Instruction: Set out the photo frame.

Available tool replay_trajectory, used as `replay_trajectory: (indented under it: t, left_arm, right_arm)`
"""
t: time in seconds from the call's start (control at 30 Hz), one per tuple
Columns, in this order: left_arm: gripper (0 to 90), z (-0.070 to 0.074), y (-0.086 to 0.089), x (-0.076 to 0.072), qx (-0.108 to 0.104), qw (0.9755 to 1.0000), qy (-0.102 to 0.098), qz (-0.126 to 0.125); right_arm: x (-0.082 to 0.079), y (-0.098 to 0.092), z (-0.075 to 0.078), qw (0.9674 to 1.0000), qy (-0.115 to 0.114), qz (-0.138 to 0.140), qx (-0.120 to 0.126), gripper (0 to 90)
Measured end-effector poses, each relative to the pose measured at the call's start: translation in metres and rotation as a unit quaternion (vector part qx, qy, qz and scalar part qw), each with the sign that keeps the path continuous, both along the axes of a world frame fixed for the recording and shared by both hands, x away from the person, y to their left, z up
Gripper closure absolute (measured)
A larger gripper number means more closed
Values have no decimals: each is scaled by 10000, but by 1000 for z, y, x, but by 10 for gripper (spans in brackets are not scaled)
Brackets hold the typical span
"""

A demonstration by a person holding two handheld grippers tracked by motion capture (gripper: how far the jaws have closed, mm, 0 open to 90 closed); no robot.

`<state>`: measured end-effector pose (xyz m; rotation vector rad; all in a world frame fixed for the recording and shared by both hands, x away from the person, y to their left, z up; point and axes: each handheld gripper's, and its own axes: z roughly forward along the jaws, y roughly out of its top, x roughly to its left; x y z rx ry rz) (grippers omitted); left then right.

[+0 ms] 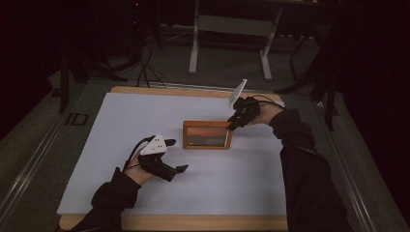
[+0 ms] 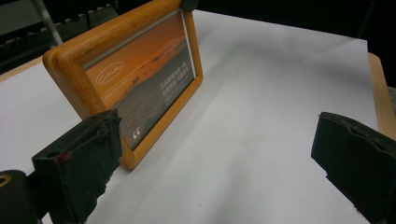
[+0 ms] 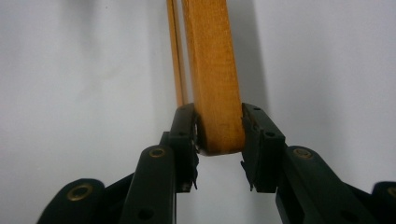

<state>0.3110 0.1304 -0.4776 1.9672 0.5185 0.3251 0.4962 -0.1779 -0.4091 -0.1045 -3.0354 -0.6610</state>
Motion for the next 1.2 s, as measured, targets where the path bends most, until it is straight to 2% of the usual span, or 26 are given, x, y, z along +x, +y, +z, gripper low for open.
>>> replay_trajectory:
  t: [0.23, 0.47, 0.57, 0.7, 0.83, 0.9, 0.97, 1.0, 1.2]
  left_arm:
    - [26, -2, 0, 0, -39, 10000, 10, 10]
    - [26, -3, 2, 1, -76, 10000, 18, 36]
    - [26, -3, 2, 1, -67, 10000, 27, 40]
    - [26, -4, 1, 1, -52, 10000, 47, 23]
    - [26, -5, 0, 1, -43, 10000, 67, 7]
    - [26, -5, 0, 1, -39, 10000, 63, 6]
    - [26, -5, 0, 1, -52, 10000, 65, 5]
    - [26, -5, 0, 1, -60, 10000, 68, 10]
    - [26, -5, 2, 1, -60, 10000, 70, 26]
  right_arm:
    - [10, 0, -3, 9997, 92, -243, 27, 656]
    - [14, 1, -6, 9991, 27, -405, 91, 636]
    - [16, 2, -9, 9986, -59, -518, 74, 622]
    - [16, 3, -11, 9984, -145, -537, 74, 606]
    - [15, 4, -13, 9979, -187, -621, 5, 539]
    - [15, 6, -14, 9970, -259, -719, -104, 498]
    - [15, 7, -14, 9964, -189, -816, -103, 459]
    - [15, 7, -13, 9959, -264, -859, -111, 434]
    - [10, 7, -3, 9948, -393, -923, 159, 353]
